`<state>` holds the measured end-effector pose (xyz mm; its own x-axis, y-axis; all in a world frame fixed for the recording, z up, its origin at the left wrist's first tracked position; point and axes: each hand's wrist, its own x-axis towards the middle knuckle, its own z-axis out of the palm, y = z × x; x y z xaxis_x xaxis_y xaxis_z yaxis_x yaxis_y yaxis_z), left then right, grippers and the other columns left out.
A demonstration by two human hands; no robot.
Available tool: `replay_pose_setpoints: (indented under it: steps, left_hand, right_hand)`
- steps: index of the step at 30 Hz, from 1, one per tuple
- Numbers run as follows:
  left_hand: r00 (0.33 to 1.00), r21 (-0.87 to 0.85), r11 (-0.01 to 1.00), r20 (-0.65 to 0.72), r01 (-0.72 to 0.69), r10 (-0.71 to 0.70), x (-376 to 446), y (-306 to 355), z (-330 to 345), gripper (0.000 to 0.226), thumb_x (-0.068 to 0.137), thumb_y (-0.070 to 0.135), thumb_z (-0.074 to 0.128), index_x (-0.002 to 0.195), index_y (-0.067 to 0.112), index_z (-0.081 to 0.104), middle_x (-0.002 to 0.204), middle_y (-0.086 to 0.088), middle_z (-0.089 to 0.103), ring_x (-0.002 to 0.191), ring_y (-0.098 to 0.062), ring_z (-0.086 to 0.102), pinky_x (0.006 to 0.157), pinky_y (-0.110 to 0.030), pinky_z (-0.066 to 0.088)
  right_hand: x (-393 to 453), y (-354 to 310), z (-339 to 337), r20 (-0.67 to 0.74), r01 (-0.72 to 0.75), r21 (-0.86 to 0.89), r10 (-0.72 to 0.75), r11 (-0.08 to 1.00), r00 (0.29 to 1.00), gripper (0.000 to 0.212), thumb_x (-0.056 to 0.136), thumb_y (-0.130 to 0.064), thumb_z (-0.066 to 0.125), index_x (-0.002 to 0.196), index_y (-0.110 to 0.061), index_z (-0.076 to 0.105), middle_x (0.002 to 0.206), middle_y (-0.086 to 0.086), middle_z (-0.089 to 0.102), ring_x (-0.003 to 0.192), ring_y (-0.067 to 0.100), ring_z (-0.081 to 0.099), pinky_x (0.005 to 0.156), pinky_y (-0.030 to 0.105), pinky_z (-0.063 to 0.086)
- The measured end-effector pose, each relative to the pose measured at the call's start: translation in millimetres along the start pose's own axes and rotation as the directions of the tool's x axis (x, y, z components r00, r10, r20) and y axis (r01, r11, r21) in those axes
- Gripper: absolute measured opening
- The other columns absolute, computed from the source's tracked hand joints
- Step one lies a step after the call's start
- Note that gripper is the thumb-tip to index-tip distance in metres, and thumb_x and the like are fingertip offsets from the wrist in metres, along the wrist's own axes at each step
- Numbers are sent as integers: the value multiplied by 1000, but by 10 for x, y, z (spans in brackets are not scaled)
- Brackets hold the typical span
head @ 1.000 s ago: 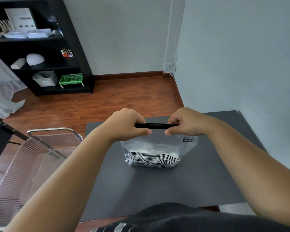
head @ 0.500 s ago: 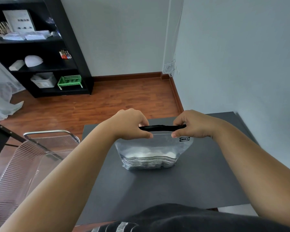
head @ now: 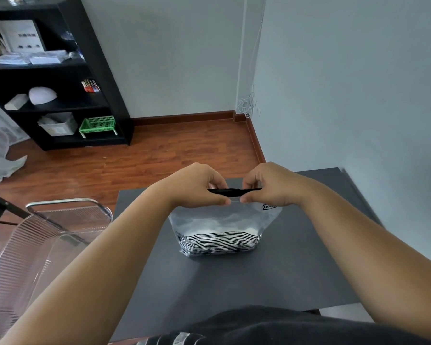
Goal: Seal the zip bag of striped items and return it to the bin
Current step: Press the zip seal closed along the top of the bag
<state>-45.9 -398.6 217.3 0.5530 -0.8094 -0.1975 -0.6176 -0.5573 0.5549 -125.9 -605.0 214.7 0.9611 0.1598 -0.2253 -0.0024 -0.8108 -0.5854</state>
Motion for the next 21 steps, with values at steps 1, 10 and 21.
replay_pose_setpoints:
  steps: [1,10,21]
  left_hand:
    - [999,-29,999,-29,-16,15,1,13,4,10,81,40,75,86,32,76,78,12,71,77,-8,65,70,-30,54]
    - [977,223,973,-183,-67,109,-66,4,69,17,89,43,65,78,31,60,64,10,61,64,-12,58,58,-27,32]
    - [939,-37,999,-341,28,-39,-489,-513,37,15,85,40,72,78,28,71,67,10,66,58,-4,55,54,-18,40]
  right_hand:
    - [-6,-6,6,0,-4,6,4,1000,1000,17,80,-35,77,67,-27,70,65,-4,65,52,5,56,49,22,42]
    - [-19,2,-1,-50,-4,-5,4,1000,999,19,78,-43,77,67,-28,72,65,-5,66,54,1,53,52,20,39]
    - [-237,433,-129,-174,-7,249,52,968,983,16,77,-33,80,65,-26,73,49,-18,55,47,-3,45,51,7,35]
